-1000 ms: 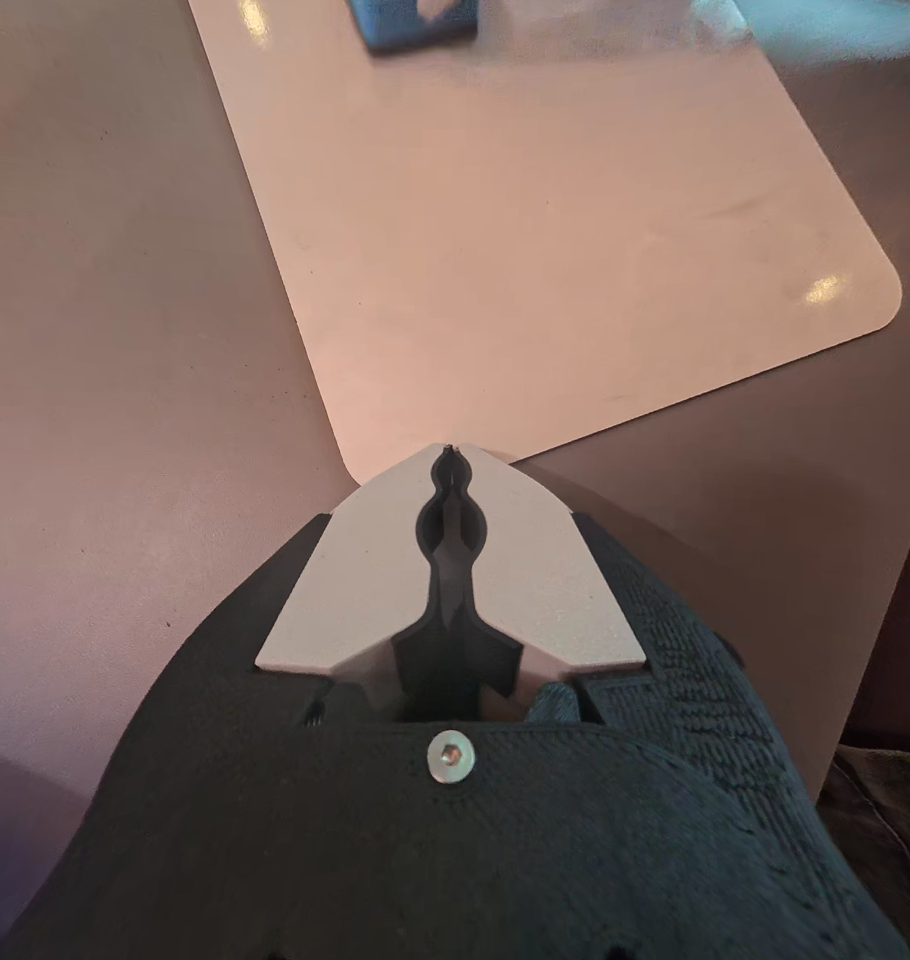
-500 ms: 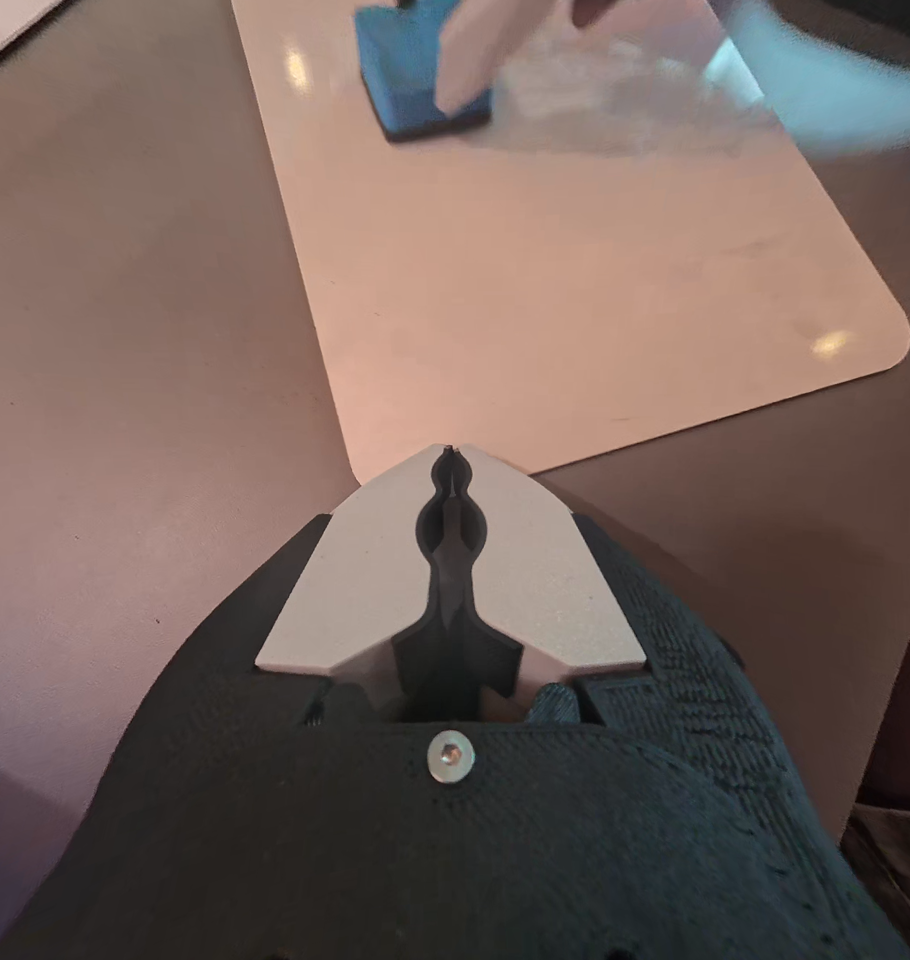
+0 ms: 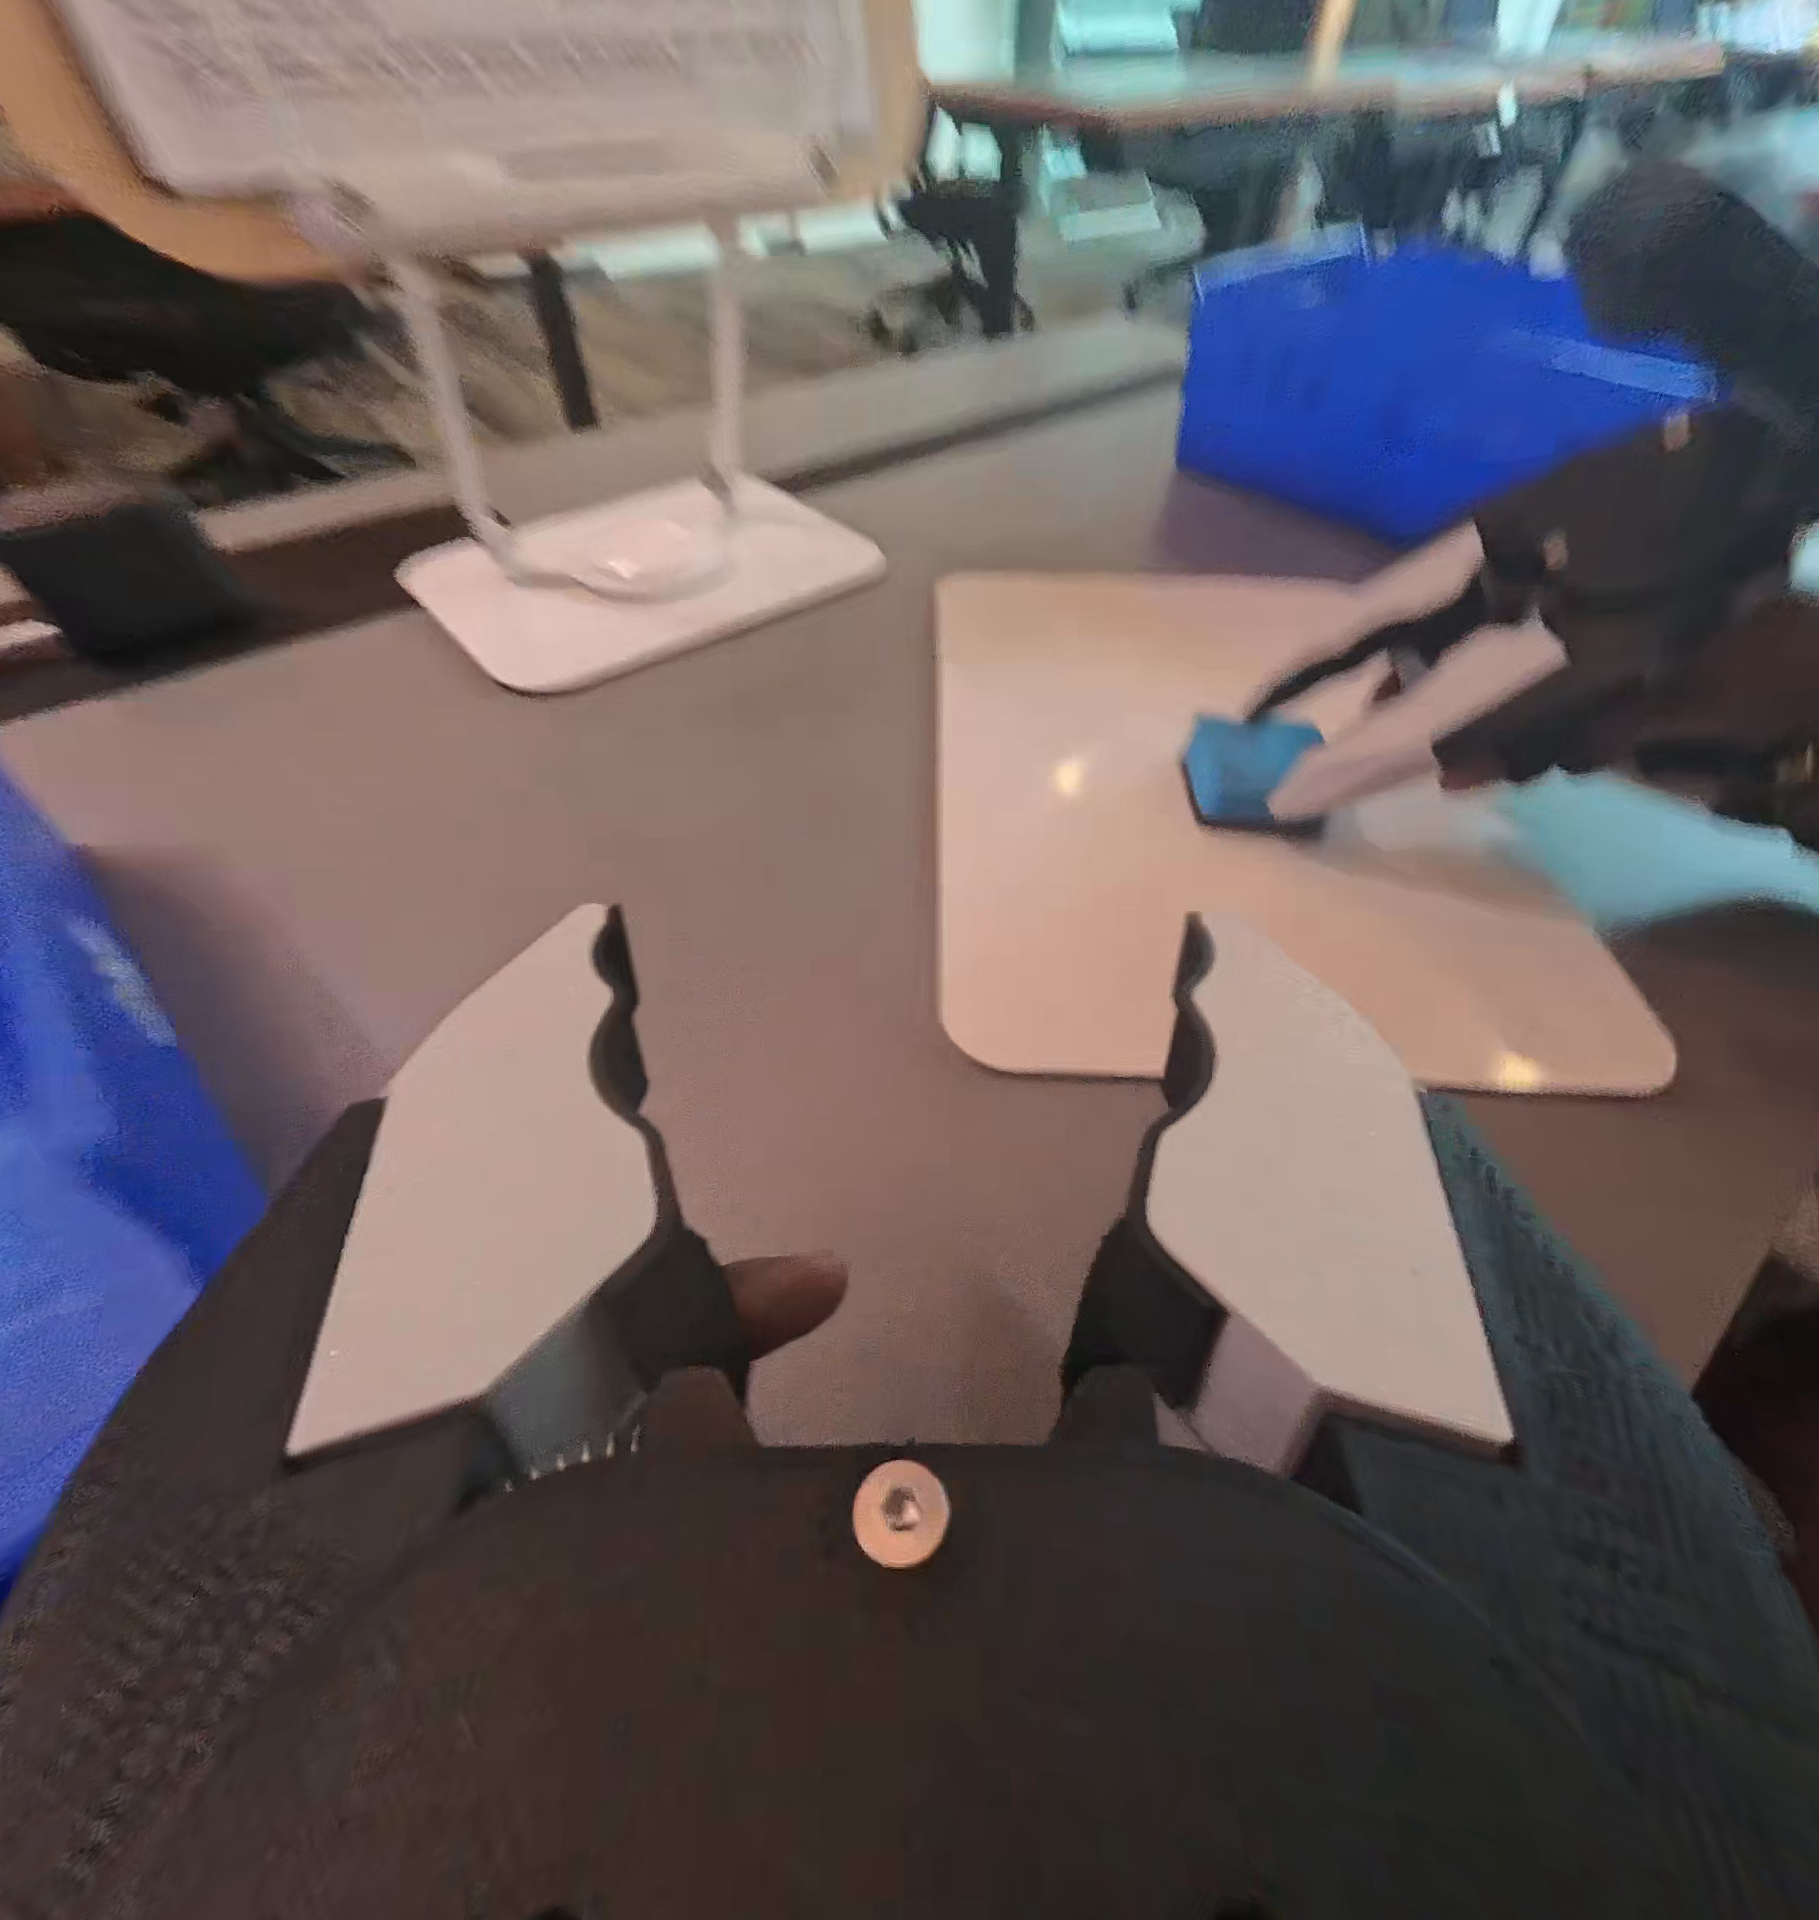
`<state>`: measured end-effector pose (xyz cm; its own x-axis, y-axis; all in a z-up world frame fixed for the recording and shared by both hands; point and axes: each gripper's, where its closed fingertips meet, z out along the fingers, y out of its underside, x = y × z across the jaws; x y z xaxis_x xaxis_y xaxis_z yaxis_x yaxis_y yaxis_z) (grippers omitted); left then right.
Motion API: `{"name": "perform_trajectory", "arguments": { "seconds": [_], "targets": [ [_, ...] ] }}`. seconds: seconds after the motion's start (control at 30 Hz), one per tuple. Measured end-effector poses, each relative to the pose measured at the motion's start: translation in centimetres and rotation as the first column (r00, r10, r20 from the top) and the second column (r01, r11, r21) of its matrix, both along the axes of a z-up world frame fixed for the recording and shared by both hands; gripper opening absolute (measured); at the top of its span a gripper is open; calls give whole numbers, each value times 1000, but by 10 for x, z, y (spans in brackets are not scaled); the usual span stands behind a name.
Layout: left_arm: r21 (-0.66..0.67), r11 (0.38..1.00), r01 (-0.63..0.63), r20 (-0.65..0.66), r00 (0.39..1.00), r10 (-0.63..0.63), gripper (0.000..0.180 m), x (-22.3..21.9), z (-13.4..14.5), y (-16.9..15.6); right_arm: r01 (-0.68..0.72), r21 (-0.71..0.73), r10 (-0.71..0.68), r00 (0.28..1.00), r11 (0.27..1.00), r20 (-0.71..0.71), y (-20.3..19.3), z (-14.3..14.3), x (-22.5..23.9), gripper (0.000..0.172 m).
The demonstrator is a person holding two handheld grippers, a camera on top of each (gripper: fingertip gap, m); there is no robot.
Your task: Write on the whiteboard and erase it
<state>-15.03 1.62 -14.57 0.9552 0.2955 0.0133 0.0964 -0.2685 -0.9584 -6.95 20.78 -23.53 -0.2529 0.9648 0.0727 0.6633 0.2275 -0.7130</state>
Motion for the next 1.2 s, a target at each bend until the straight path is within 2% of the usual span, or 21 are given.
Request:
{"name": "perform_trajectory", "arguments": {
  "seconds": [0.07, 0.13, 0.23, 0.33, 0.43, 0.53, 0.63, 0.67, 0.77, 0.87, 0.97, 1.03, 1.07, 1.13, 1.2],
  "targets": [
    [114, 991, -68, 0, 998, 68, 105, -15, 30, -21, 17, -23, -18, 1000, 1000, -24, 1, 1, 6, 48],
    [184, 969, -164, -22, 985, 171, 104, -35, 44, -44, 56, -27, -58, 997, 998, -50, 13, 6, 7, 48],
    [189, 944, -270, 34, 963, 268, 91, -55, 37, -70, 156, -69, -164, 977, 985, -137, 54, 36, -6, 48],
    [152, 943, -297, 95, 954, 285, 85, -63, 26, -81, 305, -37, -307, 940, 952, -149, 123, 56, -24, 48],
    [106, 942, -319, 24, 948, 318, 89, -75, 23, -92, 433, -47, -435, 896, 900, -88, 188, 47, -40, 48],
    [65, 934, -351, 13, 936, 351, 91, -96, 22, -101, 520, -53, -521, 854, 852, -3, 228, 17, -42, 48],
    [-54, 905, -422, -66, 906, 419, 86, -136, 14, -116, 529, -56, -528, 849, 847, 40, 236, -3, -38, 50],
    [-101, 894, -436, -85, 899, 429, 82, -151, 9, -119, 536, -51, -536, 844, 843, 9, 238, 1, -38, 52],
    [-257, 855, -450, -82, 892, 444, 72, -191, -11, -124, 539, -58, -542, 832, 840, -115, 239, 25, -39, 78],
    [-468, 774, -427, -22, 881, 472, 60, -219, -44, -133, 516, -93, -523, 819, 851, -238, 234, 50, -39, 82],
    [-649, 674, -352, 22, 877, 480, 56, -232, -73, -142, 487, -125, -500, 811, 865, -304, 227, 67, -40, 81],
    [-714, 645, -272, 72, 888, 455, 55, -232, -89, -141, 469, -145, -490, 808, 871, -328, 223, 75, -40, 81],
    [-752, 611, -247, 81, 885, 458, 54, -233, -97, -144, 460, -153, -484, 808, 875, -337, 222, 77, -40, 80],
    [-748, 633, -200, 141, 884, 445, 21, -232, -100, -140, 446, -165, -475, 808, 880, -349, 219, 81, -40, 79],
    [-762, 621, -184, 138, 891, 433, 18, -231, -102, -143, 426, -177, -461, 812, 887, -358, 215, 84, -41, 79]
  ]
}}
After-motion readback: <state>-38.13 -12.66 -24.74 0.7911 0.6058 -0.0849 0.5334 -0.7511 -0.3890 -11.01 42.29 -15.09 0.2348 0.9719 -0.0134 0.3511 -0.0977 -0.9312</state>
